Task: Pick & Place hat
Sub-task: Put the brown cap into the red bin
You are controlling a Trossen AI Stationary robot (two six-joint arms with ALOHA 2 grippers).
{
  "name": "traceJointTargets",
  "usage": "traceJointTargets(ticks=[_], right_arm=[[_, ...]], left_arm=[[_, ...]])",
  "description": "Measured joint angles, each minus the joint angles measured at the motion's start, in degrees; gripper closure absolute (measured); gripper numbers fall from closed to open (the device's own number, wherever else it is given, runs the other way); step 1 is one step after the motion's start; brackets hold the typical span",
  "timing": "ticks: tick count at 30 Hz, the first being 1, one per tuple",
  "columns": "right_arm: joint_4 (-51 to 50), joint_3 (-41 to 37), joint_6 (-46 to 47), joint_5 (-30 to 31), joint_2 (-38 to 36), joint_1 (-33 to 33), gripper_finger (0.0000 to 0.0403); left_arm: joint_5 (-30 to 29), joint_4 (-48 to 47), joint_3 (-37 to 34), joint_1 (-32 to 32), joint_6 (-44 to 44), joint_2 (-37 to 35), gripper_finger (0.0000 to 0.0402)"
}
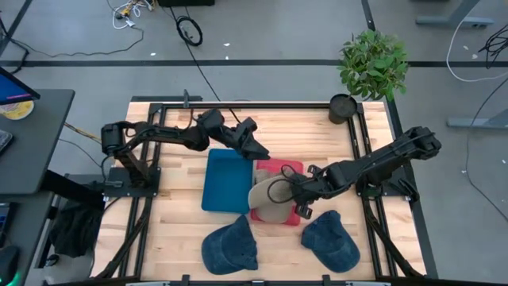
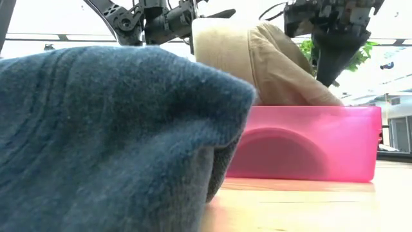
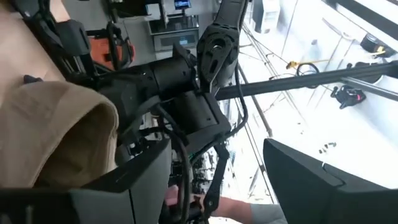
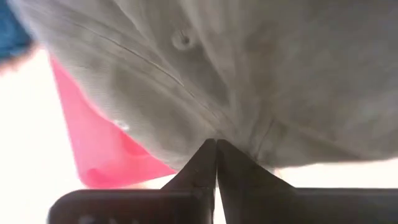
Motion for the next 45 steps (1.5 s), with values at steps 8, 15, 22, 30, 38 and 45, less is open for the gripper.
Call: traceJointTargets(ticks=[8,15,22,30,38,45], right_arm=[[3.5,0.0,1.59,1.42,-8.94,0.28,0.0379],[9.19,0.02,-1.82,1.44,-16.29,-0.6,0.0321],[8.25,0.02,12.77,-10.43,-16.11,0.09,0.021],[11.13,-9.16,34.75,-20.56,-14.96,0.98,0.0125],[51.98,-28.74,50.91,-16.63,-16.37,5.27,0.0124],[49.62,-30.8,52.09,-17.25,-16.42,5.24,0.0187]], left_arm=[[3.27,-0.47,-0.04,0.18,1.58,-2.64,0.0143],[3.5,-0.62,-0.04,1.14,6.24,-6.45,0.0143],[4.34,-0.6,-0.04,0.26,8.37,-10.81,0.0143],[4.2,-0.6,-0.04,-2.5,15.86,-16.85,0.0143],[-2.76,-7.47,-0.07,-3.1,31.36,-25.74,0.0143],[-3.18,-17.3,-0.06,-3.08,35.49,-27.96,0.0143]])
